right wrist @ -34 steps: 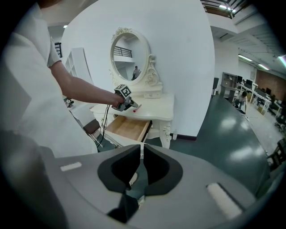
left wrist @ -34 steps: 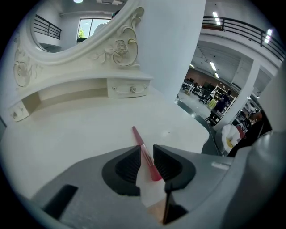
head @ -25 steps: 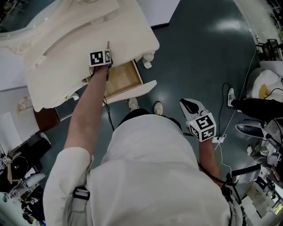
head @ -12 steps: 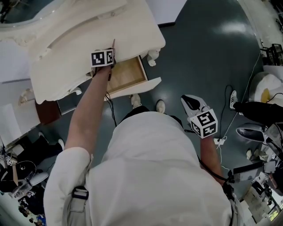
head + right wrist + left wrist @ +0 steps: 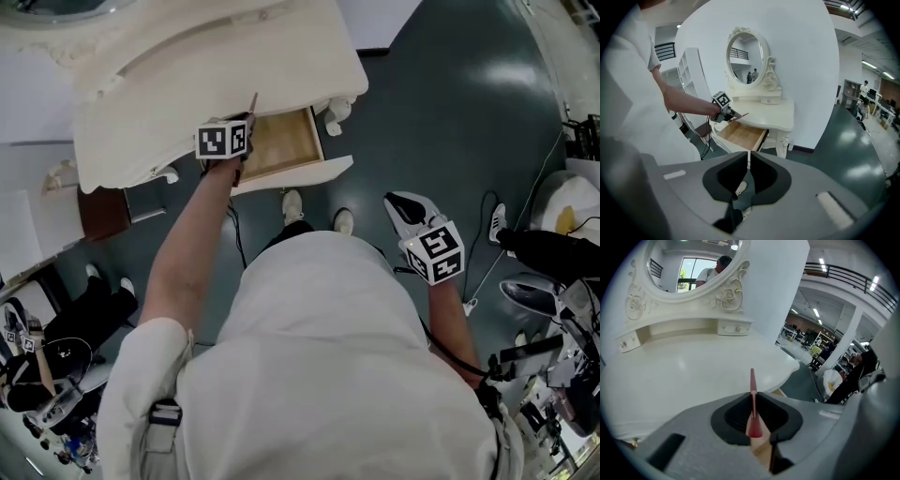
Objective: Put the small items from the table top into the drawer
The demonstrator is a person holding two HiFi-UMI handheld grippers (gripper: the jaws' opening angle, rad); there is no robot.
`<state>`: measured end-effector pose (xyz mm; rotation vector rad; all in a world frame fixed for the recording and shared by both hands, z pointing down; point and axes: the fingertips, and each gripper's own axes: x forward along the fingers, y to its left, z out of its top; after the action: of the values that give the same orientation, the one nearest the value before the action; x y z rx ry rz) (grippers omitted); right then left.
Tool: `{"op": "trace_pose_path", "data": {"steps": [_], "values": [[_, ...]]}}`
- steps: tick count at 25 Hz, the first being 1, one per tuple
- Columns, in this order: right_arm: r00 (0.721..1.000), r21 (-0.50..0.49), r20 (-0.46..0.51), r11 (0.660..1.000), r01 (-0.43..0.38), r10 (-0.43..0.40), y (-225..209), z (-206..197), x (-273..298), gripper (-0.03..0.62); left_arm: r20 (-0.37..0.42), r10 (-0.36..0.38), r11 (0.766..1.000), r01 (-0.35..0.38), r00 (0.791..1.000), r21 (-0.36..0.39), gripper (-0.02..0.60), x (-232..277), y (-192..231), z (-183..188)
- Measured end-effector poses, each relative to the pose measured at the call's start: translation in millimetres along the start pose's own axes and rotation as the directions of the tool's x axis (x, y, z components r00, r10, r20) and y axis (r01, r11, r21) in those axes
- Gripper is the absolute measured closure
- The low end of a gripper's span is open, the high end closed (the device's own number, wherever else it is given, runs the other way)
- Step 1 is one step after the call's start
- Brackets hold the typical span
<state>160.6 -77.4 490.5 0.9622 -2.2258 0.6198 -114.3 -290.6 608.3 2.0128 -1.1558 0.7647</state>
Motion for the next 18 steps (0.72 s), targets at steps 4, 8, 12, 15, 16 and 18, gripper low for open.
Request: {"op": "trace_pose_path", "data": {"steps": [4,8,12,15,16,18], "values": [[1.0,-0.017,-0.013,1.0,-0.019,0.019,6.7,-1.9,2.7,0.574,-0.029,-0.013,1.0,0.013,0.999,-0.019,0.538,-6.5,-0.6,-32.8],[0.999,-0.026,-0.022,0.999,-0.024,0.024,7.9,-3.4,3.0,0.574,-0.052,-0.017,0.999,0.015,0.999,-0.035,0.538,-6.4,-1.4,-57.8],[0.999,-0.03,-0.029,0.999,-0.023,0.022,7.7,-4.3,2.5,0.574,-0.082,-0.021,0.999,0.018,0.996,-0.04,0.538,-1.1,-4.0,-76.7],[0.999,-0.026,-0.033,1.0,-0.018,0.017,6.9,-4.3,2.3,0.574,-0.11,-0.019,0.999,0.014,0.994,-0.039,0.538,6.2,-1.7,-85.9],[0.999,-0.023,-0.035,1.0,-0.015,0.015,6.7,-4.5,2.3,0.574,-0.117,-0.017,0.999,0.013,0.993,-0.039,0.538,9.1,-0.1,-87.7],[0.999,-0.02,-0.044,1.0,-0.011,0.01,6.3,-4.7,2.3,0.574,-0.132,-0.017,0.999,0.011,0.991,-0.041,0.538,15.4,3.6,-90.0]]}}
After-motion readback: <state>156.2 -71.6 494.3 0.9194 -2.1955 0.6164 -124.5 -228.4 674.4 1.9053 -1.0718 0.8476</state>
